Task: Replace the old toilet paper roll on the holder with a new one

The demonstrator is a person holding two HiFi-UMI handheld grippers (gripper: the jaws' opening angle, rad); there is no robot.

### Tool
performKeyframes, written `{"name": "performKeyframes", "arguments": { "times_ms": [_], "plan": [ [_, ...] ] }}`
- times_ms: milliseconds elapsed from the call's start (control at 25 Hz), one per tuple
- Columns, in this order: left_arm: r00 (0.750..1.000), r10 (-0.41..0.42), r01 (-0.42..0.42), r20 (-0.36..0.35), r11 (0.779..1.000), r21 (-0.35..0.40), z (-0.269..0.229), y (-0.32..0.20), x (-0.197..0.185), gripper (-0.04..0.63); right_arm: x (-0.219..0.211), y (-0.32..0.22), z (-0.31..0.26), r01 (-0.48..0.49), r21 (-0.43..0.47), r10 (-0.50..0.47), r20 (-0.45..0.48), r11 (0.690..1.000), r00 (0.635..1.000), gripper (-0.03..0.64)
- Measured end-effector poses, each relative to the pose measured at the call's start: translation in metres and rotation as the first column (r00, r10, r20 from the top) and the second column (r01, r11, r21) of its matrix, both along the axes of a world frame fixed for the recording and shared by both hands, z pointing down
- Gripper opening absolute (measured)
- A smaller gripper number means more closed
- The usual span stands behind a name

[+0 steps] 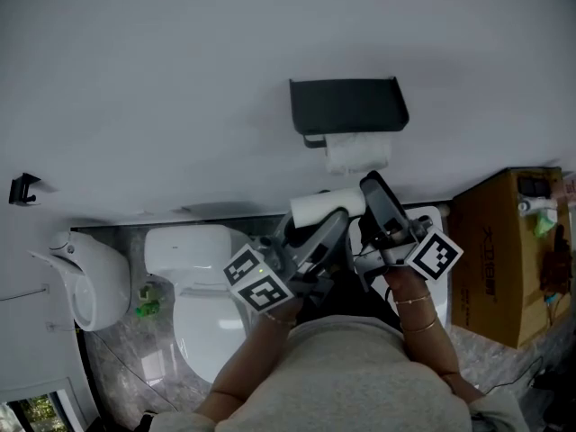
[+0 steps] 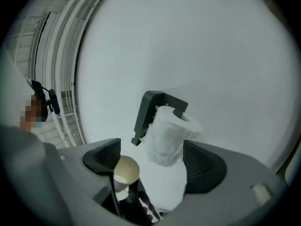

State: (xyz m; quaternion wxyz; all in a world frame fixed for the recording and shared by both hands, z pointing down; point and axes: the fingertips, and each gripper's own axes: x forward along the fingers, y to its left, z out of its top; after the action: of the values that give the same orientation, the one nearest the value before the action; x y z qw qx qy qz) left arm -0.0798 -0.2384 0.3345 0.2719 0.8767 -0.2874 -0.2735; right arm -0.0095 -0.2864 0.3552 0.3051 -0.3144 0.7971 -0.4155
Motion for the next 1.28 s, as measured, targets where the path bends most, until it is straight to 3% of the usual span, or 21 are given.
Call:
{"name": "performKeyframes", "arguments": {
  "times_ms": [360, 480, 560, 920, 1280],
  "plan": [
    [0.999, 0.033, -0.033, 0.013, 0.998, 0.047, -0.015, 0.000, 0.005, 0.212, 0.009, 0.016, -0.038, -0.056, 0.157, 0.068, -0.075, 0.986, 0.995, 0.337],
    [0.999, 0.017, -0.019, 0.029, 0.997, 0.070, -0.021, -0.006, 0.008, 0.212, 0.015, 0.019, -0.051, -0.067, 0.233, 0.101, -0.135, 0.970, 0.986, 0.209],
    [0.999, 0.006, -0.009, 0.040, 0.996, 0.087, -0.025, -0.010, 0.007, 0.212, 0.015, 0.021, -0.055, -0.061, 0.261, 0.104, -0.154, 0.964, 0.983, 0.166],
    [0.991, -0.065, 0.044, 0.120, 0.984, 0.171, -0.043, -0.019, 0.001, 0.212, 0.010, 0.022, -0.079, -0.042, 0.370, 0.124, -0.203, 0.928, 0.971, 0.121],
    [0.986, -0.125, 0.099, 0.106, 0.970, 0.222, -0.057, -0.028, -0.008, 0.212, 0.003, 0.023, -0.092, 0.008, 0.458, 0.114, -0.238, 0.889, 0.965, 0.019]
  ]
}}
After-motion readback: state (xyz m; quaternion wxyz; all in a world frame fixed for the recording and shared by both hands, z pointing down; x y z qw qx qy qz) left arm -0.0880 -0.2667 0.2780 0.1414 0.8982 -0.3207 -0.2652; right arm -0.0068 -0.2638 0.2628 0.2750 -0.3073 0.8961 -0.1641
